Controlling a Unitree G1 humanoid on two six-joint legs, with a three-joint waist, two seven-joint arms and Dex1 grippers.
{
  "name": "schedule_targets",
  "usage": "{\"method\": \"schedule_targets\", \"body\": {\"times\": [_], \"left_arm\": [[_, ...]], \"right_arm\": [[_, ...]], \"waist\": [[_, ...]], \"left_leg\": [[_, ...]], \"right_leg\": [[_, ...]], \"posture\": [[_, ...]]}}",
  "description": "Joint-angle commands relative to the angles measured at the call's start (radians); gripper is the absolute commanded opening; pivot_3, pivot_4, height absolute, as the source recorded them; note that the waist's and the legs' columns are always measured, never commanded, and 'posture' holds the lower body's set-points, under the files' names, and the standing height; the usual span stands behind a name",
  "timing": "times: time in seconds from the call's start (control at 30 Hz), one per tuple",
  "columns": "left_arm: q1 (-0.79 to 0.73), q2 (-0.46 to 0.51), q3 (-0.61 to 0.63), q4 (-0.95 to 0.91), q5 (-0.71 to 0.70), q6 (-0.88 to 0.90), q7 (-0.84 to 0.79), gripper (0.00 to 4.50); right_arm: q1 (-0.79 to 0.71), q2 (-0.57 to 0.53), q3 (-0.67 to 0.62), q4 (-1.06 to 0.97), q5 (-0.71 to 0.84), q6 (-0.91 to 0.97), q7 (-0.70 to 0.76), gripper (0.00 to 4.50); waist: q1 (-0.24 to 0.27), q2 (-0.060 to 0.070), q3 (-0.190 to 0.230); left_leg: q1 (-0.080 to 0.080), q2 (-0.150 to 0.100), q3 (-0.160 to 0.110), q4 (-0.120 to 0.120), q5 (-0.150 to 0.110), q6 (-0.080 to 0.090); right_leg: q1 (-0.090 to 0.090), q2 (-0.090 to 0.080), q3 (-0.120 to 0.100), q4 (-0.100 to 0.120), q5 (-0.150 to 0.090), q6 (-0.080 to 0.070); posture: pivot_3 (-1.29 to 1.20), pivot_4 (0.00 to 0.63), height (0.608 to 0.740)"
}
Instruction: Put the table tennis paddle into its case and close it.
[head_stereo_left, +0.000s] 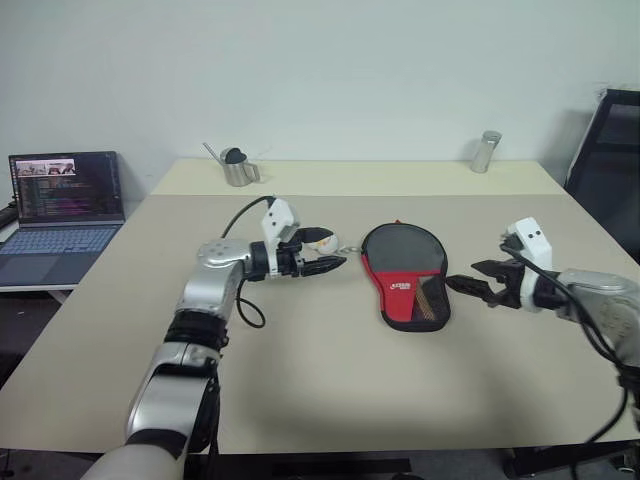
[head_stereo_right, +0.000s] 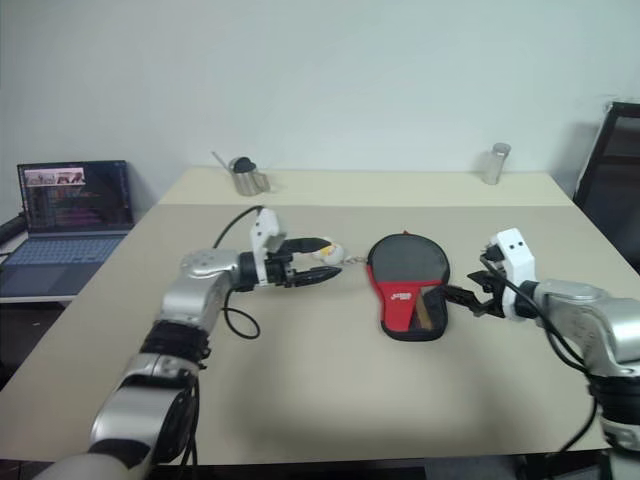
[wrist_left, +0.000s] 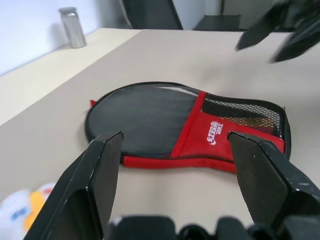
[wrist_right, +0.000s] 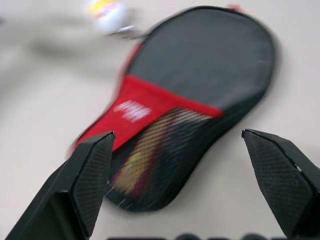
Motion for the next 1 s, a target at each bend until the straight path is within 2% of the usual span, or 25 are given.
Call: {"method": "schedule_targets", "body": {"times": [0.03, 0.27, 0.43, 1.0], "left_arm": [[0.035, 0.034, 0.031, -0.147, -0.044, 0.075, 0.041, 3.64], [0.082, 0.059, 0.033, -0.262, -0.074, 0.158, 0.096, 3.64], [0.087, 0.059, 0.02, -0.301, -0.085, 0.183, 0.117, 3.64], [0.073, 0.062, 0.004, -0.304, -0.088, 0.187, 0.125, 3.64]], "right_arm": [[-0.046, 0.061, 0.0, 0.07, -0.049, -0.038, -0.049, 4.48], [-0.091, 0.163, 0.047, 0.251, -0.197, -0.211, -0.09, 4.48], [-0.096, 0.186, 0.096, 0.343, -0.283, -0.313, -0.055, 4.48], [-0.131, 0.263, 0.114, 0.449, -0.324, -0.278, 0.016, 4.48]], "waist": [[0.001, 0.0, 0.0], [0.003, 0.0, 0.0], [0.002, 0.0, 0.0], [-0.005, 0.0, -0.001]], "left_leg": [[0.0, 0.0, 0.0, 0.0, 0.0, 0.0], [0.0, -0.001, 0.0, 0.001, 0.0, 0.0], [0.0, -0.001, 0.001, 0.0, 0.0, 0.0], [0.001, -0.001, 0.001, 0.0, 0.0, 0.0]], "right_leg": [[0.0, 0.0, 0.0, 0.0, 0.0, 0.0], [0.0, -0.001, 0.0, 0.0, 0.0, 0.0], [0.0, -0.001, 0.0, 0.0, 0.0, 0.0], [0.0, -0.001, 0.001, 0.001, 0.0, 0.0]], "posture": [[0.0, 0.15, 0.74], [0.0, 0.15, 0.74], [0.0, 0.15, 0.74], [0.0, 0.15, 0.74]]}}
